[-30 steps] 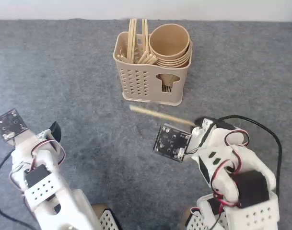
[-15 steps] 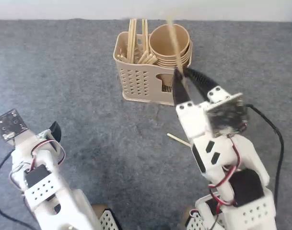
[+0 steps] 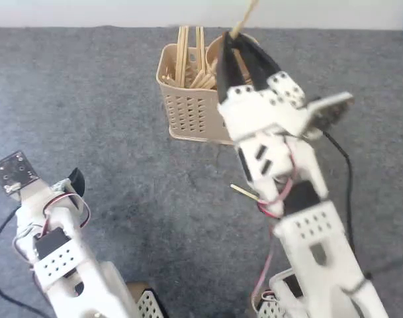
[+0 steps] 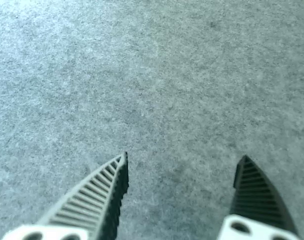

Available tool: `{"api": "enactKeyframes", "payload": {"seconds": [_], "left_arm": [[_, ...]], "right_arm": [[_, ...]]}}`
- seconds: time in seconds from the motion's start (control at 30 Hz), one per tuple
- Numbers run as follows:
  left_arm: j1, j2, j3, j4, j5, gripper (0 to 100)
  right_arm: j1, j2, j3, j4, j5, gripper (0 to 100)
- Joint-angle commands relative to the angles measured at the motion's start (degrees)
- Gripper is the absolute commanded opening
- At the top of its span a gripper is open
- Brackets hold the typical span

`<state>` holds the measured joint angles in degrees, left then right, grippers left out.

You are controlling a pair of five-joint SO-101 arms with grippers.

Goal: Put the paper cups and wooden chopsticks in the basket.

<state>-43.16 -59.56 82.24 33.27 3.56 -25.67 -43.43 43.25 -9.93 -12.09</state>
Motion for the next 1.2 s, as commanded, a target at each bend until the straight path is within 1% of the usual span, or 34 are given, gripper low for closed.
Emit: {"api": "enactKeyframes", "payload": {"seconds": [0.0,0.27,0.37,0.47,0.53,0.63,0.7,0.93,1.0,1.1,1.17], "left_arm": [[0.9,-0.9,-0.3,-1.5,-0.8,32],[2.0,-0.9,-0.3,-1.6,-0.9,32],[2.0,-0.9,-0.3,-1.6,-0.9,32],[2.1,-0.9,-0.3,-1.6,-0.9,32],[2.1,-0.9,-0.2,-1.6,-0.9,32],[2.1,-0.9,-0.2,-1.7,-0.9,32],[2.2,-0.9,0.0,-2.4,-0.9,32],[2.2,-0.9,0.3,-2.5,-0.9,32],[2.2,-0.9,0.3,-2.5,-0.9,32],[2.3,-0.9,0.1,-2.0,-0.9,32],[3.4,-0.9,-0.9,0.7,-0.8,32]], "right_arm": [[-0.4,12.3,-9.0,-4.0,-0.5,1.3],[0.0,34.2,-27.4,-3.9,-0.5,1.6],[-0.4,39.1,-31.6,-2.9,1.3,7.9],[-1.3,40.4,-33.5,3.6,3.3,15.6],[-1.7,39.9,-33.8,7.3,3.3,17.4],[-1.7,37.1,-33.5,11.6,3.5,15.7],[-1.5,34.0,-33.5,16.8,3.5,13.6],[1.4,13.9,-33.3,44.1,3.5,7.6],[3.0,7.7,-33.3,50.6,3.5,7.6],[6.5,-0.8,-33.3,57.2,3.5,7.8],[9.7,-5.9,-33.3,61.1,3.5,7.8]]}}
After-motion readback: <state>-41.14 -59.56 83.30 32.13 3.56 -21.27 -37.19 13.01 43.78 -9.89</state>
